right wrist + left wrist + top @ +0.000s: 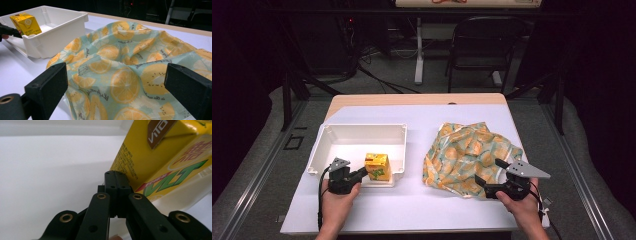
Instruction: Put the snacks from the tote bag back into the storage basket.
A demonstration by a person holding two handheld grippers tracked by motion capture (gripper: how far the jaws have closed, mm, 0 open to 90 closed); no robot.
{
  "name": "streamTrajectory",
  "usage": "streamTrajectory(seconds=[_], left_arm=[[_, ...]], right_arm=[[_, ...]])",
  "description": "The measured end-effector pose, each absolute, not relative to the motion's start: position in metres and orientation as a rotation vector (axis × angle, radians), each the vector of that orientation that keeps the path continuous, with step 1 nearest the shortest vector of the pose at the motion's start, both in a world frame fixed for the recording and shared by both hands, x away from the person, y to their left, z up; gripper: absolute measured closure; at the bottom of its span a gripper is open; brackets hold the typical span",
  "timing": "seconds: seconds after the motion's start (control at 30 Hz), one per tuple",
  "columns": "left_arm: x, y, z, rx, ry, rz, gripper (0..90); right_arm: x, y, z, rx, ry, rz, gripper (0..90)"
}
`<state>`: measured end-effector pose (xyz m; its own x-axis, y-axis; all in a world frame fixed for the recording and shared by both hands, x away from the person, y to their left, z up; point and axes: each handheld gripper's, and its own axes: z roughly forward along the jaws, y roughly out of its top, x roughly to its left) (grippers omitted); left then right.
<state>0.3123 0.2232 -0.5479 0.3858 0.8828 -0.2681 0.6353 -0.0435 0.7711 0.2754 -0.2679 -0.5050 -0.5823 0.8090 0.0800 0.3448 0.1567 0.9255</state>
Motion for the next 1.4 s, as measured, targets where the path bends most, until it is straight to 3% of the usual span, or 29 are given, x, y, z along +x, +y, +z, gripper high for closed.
streamTrajectory(seconds=[0.33,0.53,0.7,1.4], left_arm=[[0.312,0.22,-0.548,1.775,1.327,0.345,90.0],[0.287,0.234,-0.538,1.725,1.373,0.267,90.0],[0.287,0.209,-0.548,1.834,1.342,0.238,90.0],[0.31,0.181,-0.558,1.847,1.323,0.285,90.0]], right_arm=[[0.276,-0.268,-0.505,1.095,2.002,1.414,4.4],[0.274,-0.272,-0.504,1.108,1.985,1.411,4.4],[0.277,-0.27,-0.504,1.108,1.987,1.412,4.4],[0.276,-0.268,-0.506,1.097,1.997,1.403,4.4]])
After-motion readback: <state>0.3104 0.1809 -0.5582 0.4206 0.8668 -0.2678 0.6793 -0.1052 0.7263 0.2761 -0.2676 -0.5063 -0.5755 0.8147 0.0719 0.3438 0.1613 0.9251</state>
